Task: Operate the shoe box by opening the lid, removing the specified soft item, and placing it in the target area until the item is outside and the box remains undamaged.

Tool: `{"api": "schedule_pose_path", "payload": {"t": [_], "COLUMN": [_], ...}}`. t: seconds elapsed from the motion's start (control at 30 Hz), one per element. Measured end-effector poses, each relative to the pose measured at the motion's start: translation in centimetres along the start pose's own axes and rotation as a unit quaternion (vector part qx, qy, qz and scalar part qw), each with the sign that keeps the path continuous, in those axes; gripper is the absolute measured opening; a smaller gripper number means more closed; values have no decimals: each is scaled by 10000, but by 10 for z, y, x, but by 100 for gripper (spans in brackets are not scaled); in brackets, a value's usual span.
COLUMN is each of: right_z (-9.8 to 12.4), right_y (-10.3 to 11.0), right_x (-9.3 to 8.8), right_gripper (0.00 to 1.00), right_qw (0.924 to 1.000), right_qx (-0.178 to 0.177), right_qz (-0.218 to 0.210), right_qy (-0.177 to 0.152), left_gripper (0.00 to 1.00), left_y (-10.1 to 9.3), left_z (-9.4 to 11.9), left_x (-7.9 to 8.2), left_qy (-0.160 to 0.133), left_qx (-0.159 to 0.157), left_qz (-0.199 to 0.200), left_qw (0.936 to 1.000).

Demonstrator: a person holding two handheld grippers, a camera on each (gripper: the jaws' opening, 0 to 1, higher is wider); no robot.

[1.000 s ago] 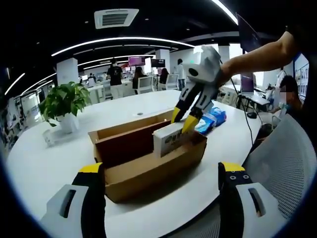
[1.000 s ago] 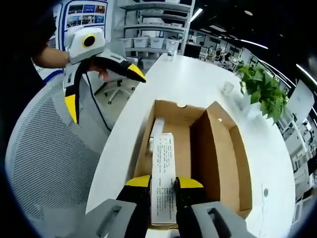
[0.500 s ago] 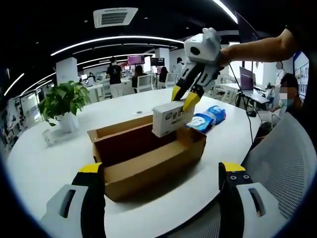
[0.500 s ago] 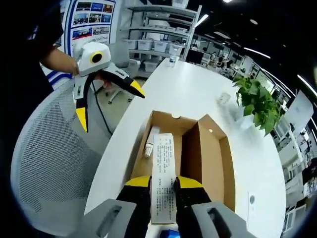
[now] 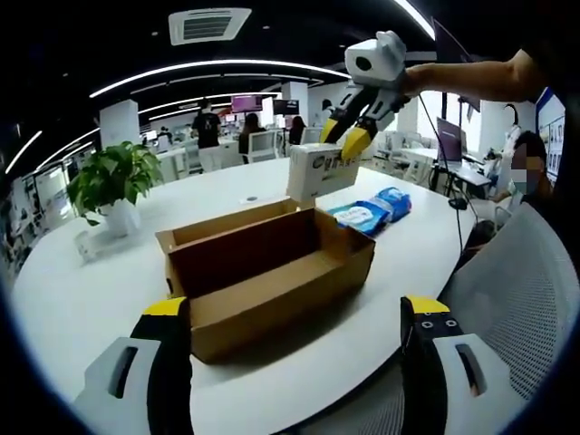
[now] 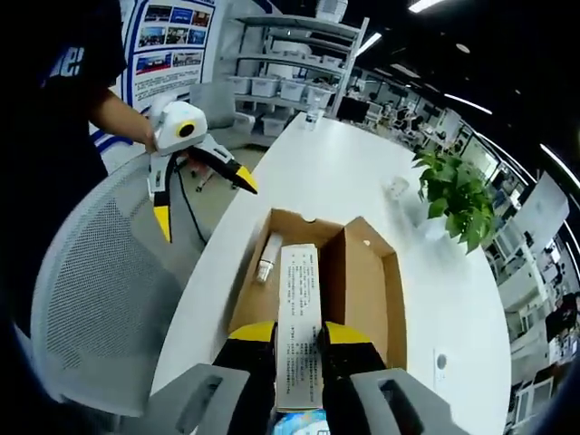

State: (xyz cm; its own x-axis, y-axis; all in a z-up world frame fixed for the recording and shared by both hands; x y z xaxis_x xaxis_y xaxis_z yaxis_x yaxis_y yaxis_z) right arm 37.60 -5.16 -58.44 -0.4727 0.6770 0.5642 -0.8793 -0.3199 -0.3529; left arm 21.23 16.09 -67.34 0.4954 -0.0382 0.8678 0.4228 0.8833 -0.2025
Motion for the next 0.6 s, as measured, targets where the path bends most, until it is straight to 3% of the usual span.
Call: {"api": "schedule_pose_path", "payload": {"t": [0.6], "right_z": [51], "right_y": [0], "right_x": [-28], "right_gripper": [15], "right_qw": [9993], "right_qx": [-208], "right_qz": [10], "right_qy": [316], "left_gripper": [99], "left_y": [0], "left_z": [0], "left_x": [2], "left_qy": [-29], "left_qx": [-18], "left_qz": [44], "left_qw": [10000]}}
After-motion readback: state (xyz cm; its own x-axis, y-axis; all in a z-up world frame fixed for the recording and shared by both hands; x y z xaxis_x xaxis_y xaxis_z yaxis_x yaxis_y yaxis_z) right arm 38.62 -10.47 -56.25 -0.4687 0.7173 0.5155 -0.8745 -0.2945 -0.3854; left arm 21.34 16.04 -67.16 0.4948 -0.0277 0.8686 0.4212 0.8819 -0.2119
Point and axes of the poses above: the point that each gripper's makers call its tool centre point, and the gripper's own axes: z roughly backward along the fingers, y roughly to its left, x roughly out of its top, the point moved 7 cm from there along z, roughly backward along the fingers, and after that the axes turned 13 degrees about z, right-handed, at the moved point
